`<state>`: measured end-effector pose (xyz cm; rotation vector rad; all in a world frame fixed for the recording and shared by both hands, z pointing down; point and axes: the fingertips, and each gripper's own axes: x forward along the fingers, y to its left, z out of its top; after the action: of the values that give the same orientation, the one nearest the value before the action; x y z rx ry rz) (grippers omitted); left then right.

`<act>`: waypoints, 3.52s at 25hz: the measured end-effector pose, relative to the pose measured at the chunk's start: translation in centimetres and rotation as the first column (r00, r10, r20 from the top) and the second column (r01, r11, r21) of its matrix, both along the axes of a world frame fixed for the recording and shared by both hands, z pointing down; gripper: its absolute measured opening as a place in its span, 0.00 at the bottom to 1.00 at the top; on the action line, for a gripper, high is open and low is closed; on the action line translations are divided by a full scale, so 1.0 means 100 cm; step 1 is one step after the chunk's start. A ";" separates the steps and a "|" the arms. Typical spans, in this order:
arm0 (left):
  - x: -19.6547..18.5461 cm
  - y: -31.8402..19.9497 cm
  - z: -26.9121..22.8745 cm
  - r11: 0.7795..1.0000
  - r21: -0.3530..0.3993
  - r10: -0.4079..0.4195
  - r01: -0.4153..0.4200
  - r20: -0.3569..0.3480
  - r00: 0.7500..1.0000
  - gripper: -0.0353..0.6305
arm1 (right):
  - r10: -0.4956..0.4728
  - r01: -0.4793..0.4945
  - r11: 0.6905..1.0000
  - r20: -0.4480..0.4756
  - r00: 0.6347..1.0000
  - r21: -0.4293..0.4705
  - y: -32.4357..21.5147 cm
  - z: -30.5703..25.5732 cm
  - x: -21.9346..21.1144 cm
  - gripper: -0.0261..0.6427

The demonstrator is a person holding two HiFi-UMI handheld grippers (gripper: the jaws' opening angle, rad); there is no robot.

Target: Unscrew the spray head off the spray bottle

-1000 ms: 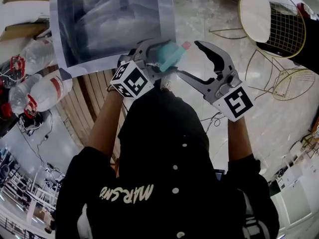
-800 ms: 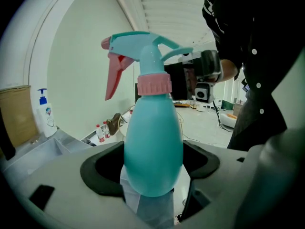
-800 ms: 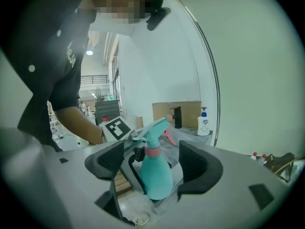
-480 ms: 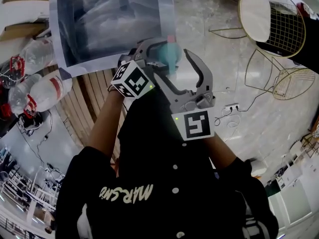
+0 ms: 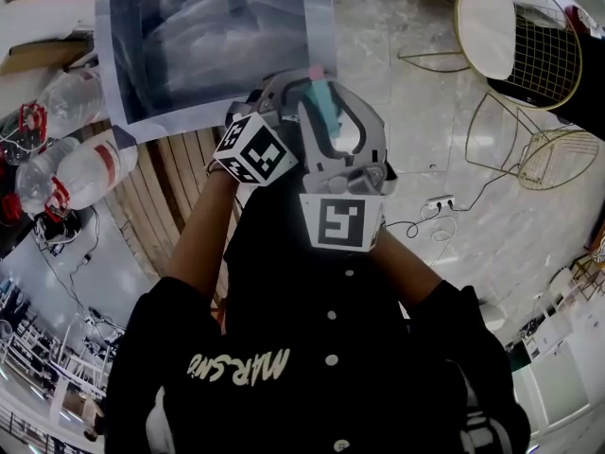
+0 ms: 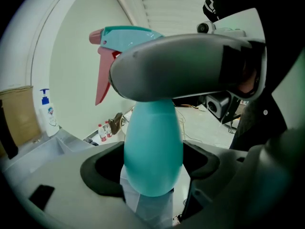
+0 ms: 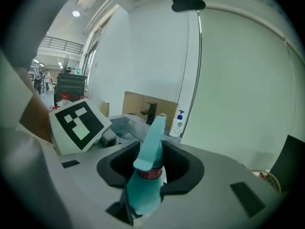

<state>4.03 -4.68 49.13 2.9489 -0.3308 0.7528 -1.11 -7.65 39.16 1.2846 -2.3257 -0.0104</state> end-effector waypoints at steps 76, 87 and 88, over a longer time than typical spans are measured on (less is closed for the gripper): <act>-0.003 0.008 -0.008 0.999 0.028 0.032 -0.032 0.002 1.000 0.64 | -0.391 0.332 0.920 0.481 0.785 0.207 -0.005 -0.178 0.082 0.27; -0.035 0.025 -0.029 0.998 0.061 0.014 -0.015 0.022 1.000 0.64 | -0.326 0.257 0.943 0.445 0.834 0.210 -0.005 -0.173 0.107 0.27; -0.042 0.027 -0.035 0.998 0.064 -0.006 0.005 0.012 1.000 0.64 | -0.315 0.247 0.947 0.435 0.843 0.208 -0.003 -0.169 0.113 0.27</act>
<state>-0.16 -2.00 45.62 3.0028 -0.3712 0.7740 10.18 -7.91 22.22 1.0816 -2.9642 0.0375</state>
